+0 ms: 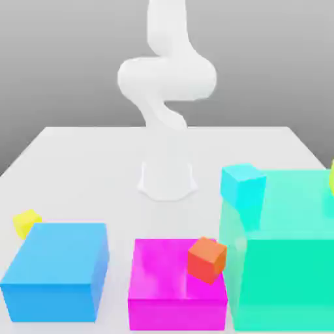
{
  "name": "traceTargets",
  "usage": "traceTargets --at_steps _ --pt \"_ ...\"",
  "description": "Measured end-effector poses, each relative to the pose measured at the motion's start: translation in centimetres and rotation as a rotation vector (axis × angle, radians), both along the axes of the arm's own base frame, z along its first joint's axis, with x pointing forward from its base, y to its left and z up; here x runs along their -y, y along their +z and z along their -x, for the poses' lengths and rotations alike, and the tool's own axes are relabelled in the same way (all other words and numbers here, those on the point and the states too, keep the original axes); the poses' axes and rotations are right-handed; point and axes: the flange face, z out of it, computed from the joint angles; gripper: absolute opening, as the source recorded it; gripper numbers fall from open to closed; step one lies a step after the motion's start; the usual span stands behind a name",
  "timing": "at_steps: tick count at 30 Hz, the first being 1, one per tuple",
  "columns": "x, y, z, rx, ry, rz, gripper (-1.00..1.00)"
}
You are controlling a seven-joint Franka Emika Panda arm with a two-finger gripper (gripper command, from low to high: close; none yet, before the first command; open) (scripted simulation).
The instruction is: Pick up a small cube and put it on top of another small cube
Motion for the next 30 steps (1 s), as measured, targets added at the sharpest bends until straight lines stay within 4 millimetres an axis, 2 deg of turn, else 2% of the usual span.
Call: traceTargets --at_steps 2,4,6,9,11,14,17,18,21,22,28,29,30 --pt "3.8 -4.4 -2.0 -0.068 -0.059 -0.010 0.00" --pt "7.6 -8.7 -3.1 -0.132 -0.115 -0.024 0.00" --pt "11.3 -13.1 -3.5 -0.194 -0.172 -0.041 0.00" --pt "16.7 -19.8 -2.6 -0.286 -0.258 -0.071 0.00" --pt "20.0 -24.2 -1.2 -0.346 -0.315 -0.095 0.00" --pt "24.2 -30.8 2.2 -0.436 -0.401 -0.136 0.00" --pt "27.5 -37.0 6.7 -0.524 -0.486 -0.184 0.00" --pt "28.9 -39.0 9.2 -0.552 -0.535 -0.207 0.00" --pt "30.3 -44.6 14.7 -0.638 -0.612 -0.261 0.00" --pt "30.3 -46.0 15.8 -0.658 -0.623 -0.270 0.00" --pt "30.4 -52.6 16.8 -0.677 -0.633 -0.277 0.00" --pt "30.3 -53.2 16.9 -0.677 -0.633 -0.278 -1.00" --pt "30.3 -53.2 16.9 -0.677 -0.633 -0.278 -1.00"
